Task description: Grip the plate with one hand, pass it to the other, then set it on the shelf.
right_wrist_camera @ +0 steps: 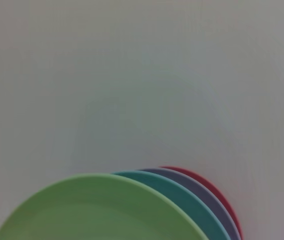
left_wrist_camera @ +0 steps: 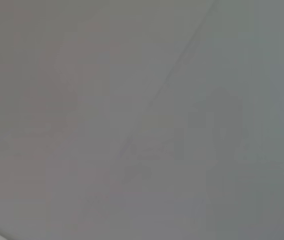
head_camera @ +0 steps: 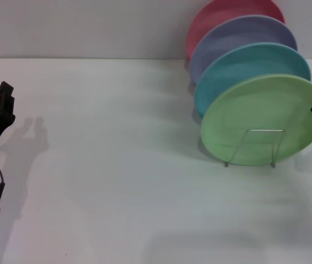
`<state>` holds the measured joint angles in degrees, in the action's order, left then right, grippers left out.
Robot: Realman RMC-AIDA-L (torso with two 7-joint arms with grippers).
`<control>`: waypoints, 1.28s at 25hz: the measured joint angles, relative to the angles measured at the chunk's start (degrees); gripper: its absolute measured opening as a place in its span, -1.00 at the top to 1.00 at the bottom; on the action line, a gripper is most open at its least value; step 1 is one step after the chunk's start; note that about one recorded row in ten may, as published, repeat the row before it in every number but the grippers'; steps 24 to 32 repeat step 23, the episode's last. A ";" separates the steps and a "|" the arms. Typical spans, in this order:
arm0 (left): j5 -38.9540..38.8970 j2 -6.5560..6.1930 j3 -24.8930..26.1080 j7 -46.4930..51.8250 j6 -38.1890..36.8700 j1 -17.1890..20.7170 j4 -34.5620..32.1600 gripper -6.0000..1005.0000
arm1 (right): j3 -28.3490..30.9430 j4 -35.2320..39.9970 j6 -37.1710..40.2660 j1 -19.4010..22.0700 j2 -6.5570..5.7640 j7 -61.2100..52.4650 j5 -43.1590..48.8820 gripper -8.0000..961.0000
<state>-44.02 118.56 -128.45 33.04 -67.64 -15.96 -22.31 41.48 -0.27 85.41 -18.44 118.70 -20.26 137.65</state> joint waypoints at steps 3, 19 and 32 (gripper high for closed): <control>0.36 0.00 0.11 0.03 -0.06 0.04 -0.01 0.48 | -0.11 -0.02 2.37 0.44 0.02 -0.32 0.28 0.42; 1.03 0.17 0.54 -8.86 -7.38 0.08 1.40 0.30 | 8.60 8.45 20.70 2.82 -3.18 -17.80 -11.94 -0.09; 3.75 0.06 0.79 -12.24 -8.80 0.35 1.25 0.05 | 7.16 9.04 16.05 -0.06 -3.95 -18.56 -11.90 -0.09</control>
